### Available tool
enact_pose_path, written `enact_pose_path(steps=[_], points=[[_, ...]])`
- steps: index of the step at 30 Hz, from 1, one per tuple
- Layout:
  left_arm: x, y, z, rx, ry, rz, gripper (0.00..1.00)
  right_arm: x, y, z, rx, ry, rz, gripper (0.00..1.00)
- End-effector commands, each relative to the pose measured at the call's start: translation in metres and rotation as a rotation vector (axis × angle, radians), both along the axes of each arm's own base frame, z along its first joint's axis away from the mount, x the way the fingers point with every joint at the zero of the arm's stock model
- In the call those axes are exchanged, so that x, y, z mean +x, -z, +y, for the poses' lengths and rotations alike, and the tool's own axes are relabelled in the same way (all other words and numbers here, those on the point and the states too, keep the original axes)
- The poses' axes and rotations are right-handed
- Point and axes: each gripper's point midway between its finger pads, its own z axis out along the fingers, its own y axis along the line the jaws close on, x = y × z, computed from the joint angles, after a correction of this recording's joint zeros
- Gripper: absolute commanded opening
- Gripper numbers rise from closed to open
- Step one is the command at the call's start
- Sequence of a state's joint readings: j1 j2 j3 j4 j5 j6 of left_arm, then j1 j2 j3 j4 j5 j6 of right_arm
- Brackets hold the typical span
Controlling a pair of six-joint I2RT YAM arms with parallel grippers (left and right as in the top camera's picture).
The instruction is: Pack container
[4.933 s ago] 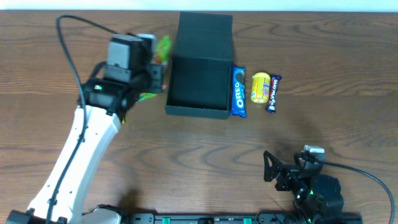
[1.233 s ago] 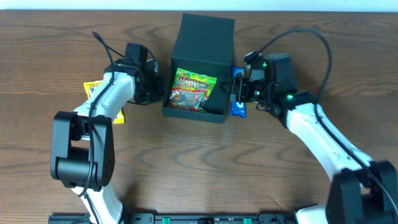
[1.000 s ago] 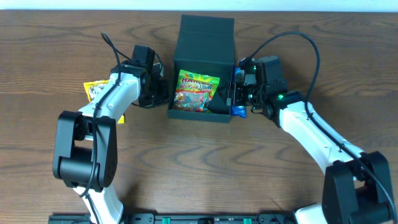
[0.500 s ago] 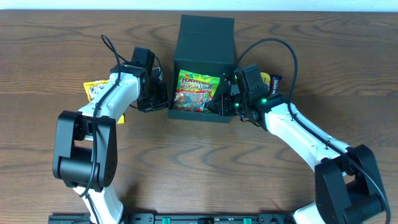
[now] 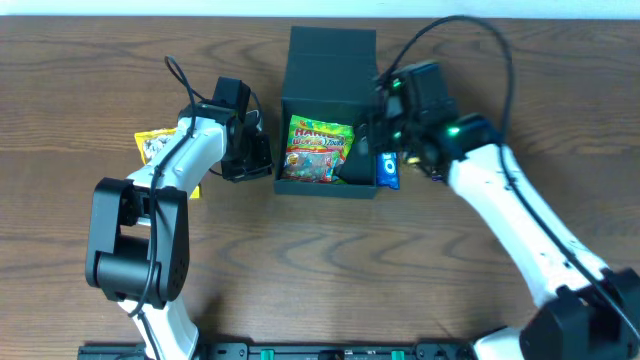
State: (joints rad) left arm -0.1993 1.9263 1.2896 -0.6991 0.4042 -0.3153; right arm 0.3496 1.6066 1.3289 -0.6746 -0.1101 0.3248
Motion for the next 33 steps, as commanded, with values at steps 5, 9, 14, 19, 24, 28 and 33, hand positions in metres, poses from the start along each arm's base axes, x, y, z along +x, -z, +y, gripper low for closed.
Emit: enact_pose_path(steps=[5, 9, 14, 19, 24, 28, 33], points=[[-0.002, 0.007, 0.001, 0.015, -0.002, 0.015, 0.06, 0.008, 0.067, -0.044, -0.096, 0.043, 0.162, 0.70], [-0.001, 0.007, 0.001, 0.015, -0.002, 0.014, 0.06, 0.001, 0.104, -0.034, -0.098, 0.006, 0.266, 0.59], [-0.002, 0.007, 0.001, 0.015, -0.002, 0.015, 0.06, 0.007, 0.115, -0.025, -0.080, -0.012, 0.261, 0.63], [-0.002, 0.007, 0.001, 0.014, -0.002, 0.014, 0.06, 0.014, 0.123, -0.023, -0.074, -0.013, 0.249, 0.65], [-0.002, 0.007, 0.001, 0.015, -0.002, 0.015, 0.06, 0.009, 0.147, -0.017, -0.095, -0.040, 0.297, 0.65], [-0.002, 0.007, 0.001, 0.014, -0.002, 0.015, 0.06, 0.008, 0.154, -0.013, -0.122, -0.053, 0.297, 0.67], [-0.002, 0.007, 0.001, 0.014, -0.002, 0.015, 0.06, 0.007, 0.158, -0.010, -0.193, -0.080, 0.273, 0.66]])
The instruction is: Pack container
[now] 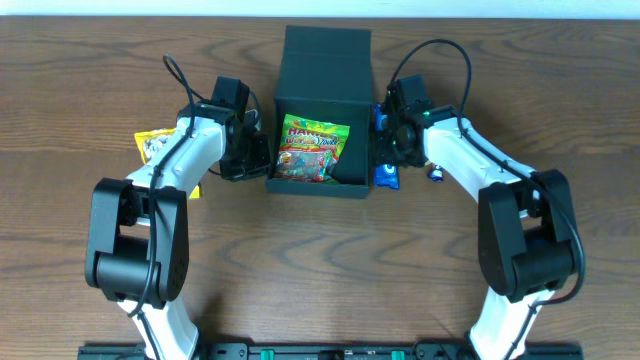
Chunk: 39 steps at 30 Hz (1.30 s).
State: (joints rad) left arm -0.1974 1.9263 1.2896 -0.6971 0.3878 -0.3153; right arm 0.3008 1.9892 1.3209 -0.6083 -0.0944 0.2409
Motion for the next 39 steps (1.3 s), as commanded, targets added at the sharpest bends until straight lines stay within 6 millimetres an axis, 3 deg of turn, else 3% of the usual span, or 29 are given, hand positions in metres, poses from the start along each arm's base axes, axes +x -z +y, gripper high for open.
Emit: enact_pose_path(steps=[1, 12, 19, 23, 28, 33, 35, 39], points=[[-0.003, 0.006, -0.002, -0.002, 0.002, 0.020, 0.06, -0.005, 0.005, 0.010, -0.047, -0.066, -0.008, 0.65], [-0.003, 0.006, -0.002, -0.002, 0.002, 0.020, 0.06, -0.009, 0.011, 0.008, -0.085, -0.069, 0.004, 0.43], [-0.003, 0.006, -0.002, -0.002, 0.002, 0.020, 0.06, -0.006, 0.005, 0.010, -0.074, -0.061, 0.009, 0.36], [-0.003, 0.006, -0.002, -0.002, 0.002, 0.020, 0.06, 0.006, -0.023, 0.009, -0.069, -0.049, -0.003, 0.31], [-0.003, 0.006, -0.002, -0.002, 0.002, 0.020, 0.06, 0.025, -0.078, 0.011, -0.061, -0.041, -0.033, 0.26], [-0.003, 0.006, -0.002, -0.002, 0.002, 0.020, 0.06, 0.028, -0.137, 0.023, -0.051, -0.062, -0.068, 0.24], [-0.003, 0.006, -0.002, -0.002, 0.002, 0.020, 0.06, 0.025, -0.146, 0.032, -0.045, -0.069, -0.071, 0.24], [-0.002, 0.006, -0.002, -0.003, 0.002, 0.016, 0.06, 0.007, -0.139, 0.054, -0.031, -0.040, -0.025, 0.23]])
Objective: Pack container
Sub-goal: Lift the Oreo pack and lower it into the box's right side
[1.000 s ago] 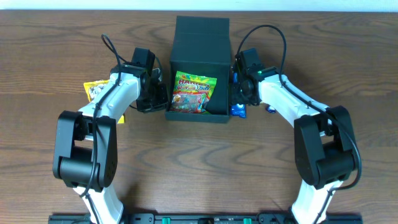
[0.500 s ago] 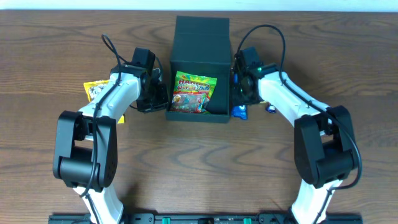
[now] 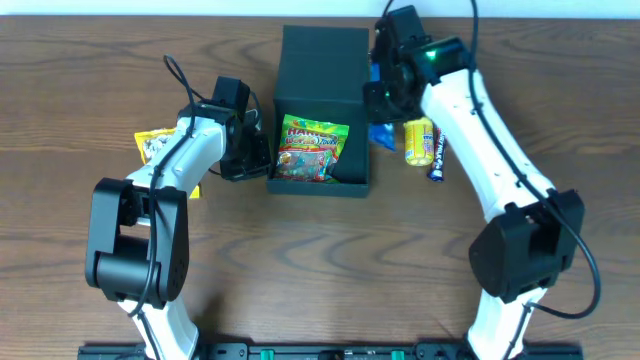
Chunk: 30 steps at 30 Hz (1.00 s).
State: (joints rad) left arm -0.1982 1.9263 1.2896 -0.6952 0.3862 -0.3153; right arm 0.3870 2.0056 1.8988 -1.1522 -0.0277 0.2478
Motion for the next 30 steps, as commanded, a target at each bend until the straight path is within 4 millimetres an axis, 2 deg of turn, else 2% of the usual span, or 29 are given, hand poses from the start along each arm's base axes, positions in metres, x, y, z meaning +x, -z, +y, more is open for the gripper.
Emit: enact_pose_path(steps=[1, 5, 9, 10, 12, 13, 17, 22, 23, 26, 28, 30], points=[[-0.002, 0.006, -0.002, -0.004, 0.002, 0.018, 0.06, -0.014, 0.001, 0.025, 0.023, 0.022, 0.019, 0.23], [-0.002, 0.006, -0.002, -0.004, 0.002, 0.018, 0.06, -0.024, 0.014, 0.036, -0.003, 0.063, 0.034, 0.26], [-0.002, 0.006, -0.002, -0.004, 0.002, 0.018, 0.06, -0.029, 0.032, 0.037, -0.042, 0.103, 0.037, 0.23], [-0.002, 0.006, -0.002, -0.004, 0.002, 0.018, 0.06, -0.030, 0.036, 0.037, -0.048, 0.103, 0.038, 0.26], [-0.002, 0.006, -0.002, -0.004, 0.002, 0.018, 0.06, -0.032, 0.043, 0.033, -0.069, 0.125, 0.042, 0.51], [-0.002, 0.006, -0.002, -0.004, 0.002, 0.018, 0.06, -0.032, 0.045, 0.030, -0.083, 0.131, 0.039, 0.59], [-0.002, 0.006, -0.002, -0.004, 0.002, 0.018, 0.06, -0.027, 0.040, 0.022, -0.118, 0.138, 0.008, 0.60], [-0.002, 0.006, -0.002, -0.004, 0.002, 0.014, 0.06, -0.020, 0.033, 0.035, -0.079, 0.106, -0.022, 0.53], [-0.001, 0.006, -0.002, -0.005, 0.002, 0.014, 0.06, -0.021, 0.035, 0.042, -0.054, 0.095, -0.014, 0.47], [-0.001, 0.005, -0.002, -0.005, 0.002, 0.011, 0.06, -0.024, 0.040, 0.069, 0.043, 0.028, 0.015, 0.17], [0.000, 0.005, -0.002, -0.006, 0.002, 0.008, 0.06, -0.024, 0.048, 0.075, 0.049, 0.013, 0.025, 0.07], [0.000, 0.005, -0.003, -0.006, 0.002, 0.007, 0.06, -0.025, 0.060, 0.075, 0.035, 0.014, 0.049, 0.02]])
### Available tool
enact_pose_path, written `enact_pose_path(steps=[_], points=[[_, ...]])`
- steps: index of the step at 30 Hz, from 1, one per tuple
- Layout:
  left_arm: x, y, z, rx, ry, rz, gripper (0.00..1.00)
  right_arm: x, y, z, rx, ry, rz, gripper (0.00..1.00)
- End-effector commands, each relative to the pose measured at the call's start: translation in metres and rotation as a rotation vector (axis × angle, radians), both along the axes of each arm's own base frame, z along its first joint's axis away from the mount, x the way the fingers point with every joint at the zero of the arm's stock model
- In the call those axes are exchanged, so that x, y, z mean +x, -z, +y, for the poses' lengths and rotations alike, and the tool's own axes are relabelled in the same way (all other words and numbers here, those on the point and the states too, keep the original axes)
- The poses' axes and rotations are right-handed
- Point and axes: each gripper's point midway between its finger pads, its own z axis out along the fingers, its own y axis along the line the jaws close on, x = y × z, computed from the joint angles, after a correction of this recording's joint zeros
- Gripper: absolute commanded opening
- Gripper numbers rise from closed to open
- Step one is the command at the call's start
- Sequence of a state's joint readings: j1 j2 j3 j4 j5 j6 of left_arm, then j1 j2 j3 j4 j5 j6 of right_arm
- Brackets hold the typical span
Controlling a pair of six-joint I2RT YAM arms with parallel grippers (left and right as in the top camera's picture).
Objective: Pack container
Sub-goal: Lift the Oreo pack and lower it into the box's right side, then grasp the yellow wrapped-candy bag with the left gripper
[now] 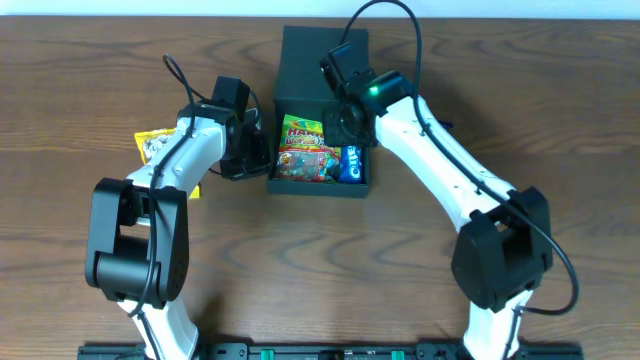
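The black open-topped box [300, 187] stands at the table's middle. Inside it lie a colourful Haribo bag [306, 148] on the left and a blue Oreo pack [352, 164] at the right wall. My right gripper [346, 136] reaches down into the box from behind, at the Oreo pack's upper end, and appears shut on it. Against the outside of the box's left wall rests my left gripper [258, 158]; its fingers are too dark to show whether they are open or shut.
A yellow snack bag [152, 146] lies on the wood to the left, partly under my left arm. The box's raised lid [312, 60] stands behind it. My right arm stretches across the table to the right of the box and covers what lies there.
My right gripper has moved left from beside the box's right wall to over its inside. The blue Oreo pack it held outside is now inside the box. The left arm is unchanged.
The Oreo pack first lay on the table by the box's right wall, my right gripper near it. Then the gripper was down on it, then held it lifted beside the box. Now the pack sits in the box beside the Haribo bag. My left gripper stayed at the left wall.
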State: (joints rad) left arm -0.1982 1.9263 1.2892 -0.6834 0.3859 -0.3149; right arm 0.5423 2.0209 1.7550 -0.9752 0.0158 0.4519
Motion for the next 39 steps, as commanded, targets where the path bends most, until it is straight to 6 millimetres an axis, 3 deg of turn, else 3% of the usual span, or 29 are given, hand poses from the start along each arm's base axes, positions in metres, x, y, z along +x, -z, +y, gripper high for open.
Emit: enact_pose_path(steps=[1, 10, 15, 22, 25, 28, 31, 35, 37, 38, 39], points=[[-0.002, 0.006, -0.002, -0.004, 0.001, 0.018, 0.06, -0.006, 0.027, 0.013, -0.001, -0.039, 0.067, 0.02], [-0.002, 0.006, -0.002, -0.004, 0.001, 0.016, 0.06, -0.005, 0.084, 0.004, -0.089, -0.004, 0.150, 0.02], [-0.002, 0.006, -0.002, -0.005, 0.001, 0.017, 0.06, 0.000, 0.086, -0.018, -0.201, 0.056, 0.115, 0.01], [-0.001, 0.005, -0.002, -0.004, 0.000, 0.013, 0.06, -0.005, 0.083, -0.006, -0.143, 0.018, 0.142, 0.02], [0.003, -0.003, 0.003, -0.007, -0.014, -0.006, 0.06, -0.005, 0.062, 0.007, -0.068, -0.017, 0.134, 0.01], [0.014, -0.030, 0.019, 0.024, -0.049, -0.073, 0.06, 0.003, 0.020, 0.006, -0.010, -0.008, 0.058, 0.01], [0.012, -0.071, 0.066, 0.216, -0.133, -0.167, 0.06, 0.009, -0.031, -0.008, 0.036, -0.013, -0.045, 0.01], [-0.006, -0.107, 0.124, 0.409, -0.265, -0.209, 0.06, 0.005, -0.072, -0.037, 0.052, 0.022, -0.091, 0.01], [-0.014, -0.113, 0.151, 0.471, -0.314, -0.201, 0.06, 0.003, -0.086, -0.052, 0.048, 0.019, -0.110, 0.03], [-0.016, -0.113, 0.158, 0.477, -0.319, -0.192, 0.26, 0.002, -0.090, -0.059, 0.045, 0.023, -0.115, 0.10], [-0.019, -0.109, 0.171, 0.491, -0.341, -0.172, 0.52, 0.001, -0.093, -0.067, 0.040, 0.032, -0.114, 0.21]])
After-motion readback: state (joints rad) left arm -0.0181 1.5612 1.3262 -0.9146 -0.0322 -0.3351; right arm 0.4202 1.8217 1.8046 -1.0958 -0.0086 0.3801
